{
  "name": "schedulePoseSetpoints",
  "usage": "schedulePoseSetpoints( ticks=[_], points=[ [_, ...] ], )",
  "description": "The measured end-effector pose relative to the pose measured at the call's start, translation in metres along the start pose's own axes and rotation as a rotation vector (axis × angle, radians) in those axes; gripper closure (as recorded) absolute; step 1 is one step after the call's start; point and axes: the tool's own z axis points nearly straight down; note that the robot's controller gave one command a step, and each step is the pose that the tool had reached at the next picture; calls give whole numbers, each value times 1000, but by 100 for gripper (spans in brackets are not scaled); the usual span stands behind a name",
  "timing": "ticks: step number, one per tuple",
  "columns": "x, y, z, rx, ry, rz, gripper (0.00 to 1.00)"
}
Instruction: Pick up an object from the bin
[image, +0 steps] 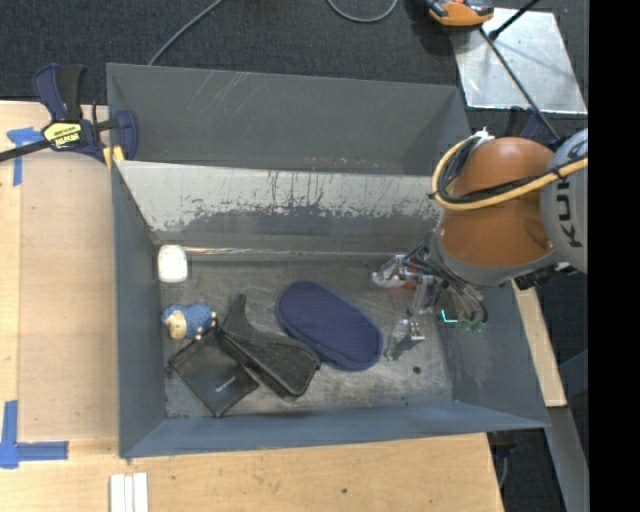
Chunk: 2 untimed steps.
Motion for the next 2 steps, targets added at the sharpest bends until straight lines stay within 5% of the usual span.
schedulePoseSetpoints(
  ticks=[1,2],
  points=[
    [-24,57,57,-1,-6,437,0],
    [-26,56,55,-2,-13,437,100]
  ],
)
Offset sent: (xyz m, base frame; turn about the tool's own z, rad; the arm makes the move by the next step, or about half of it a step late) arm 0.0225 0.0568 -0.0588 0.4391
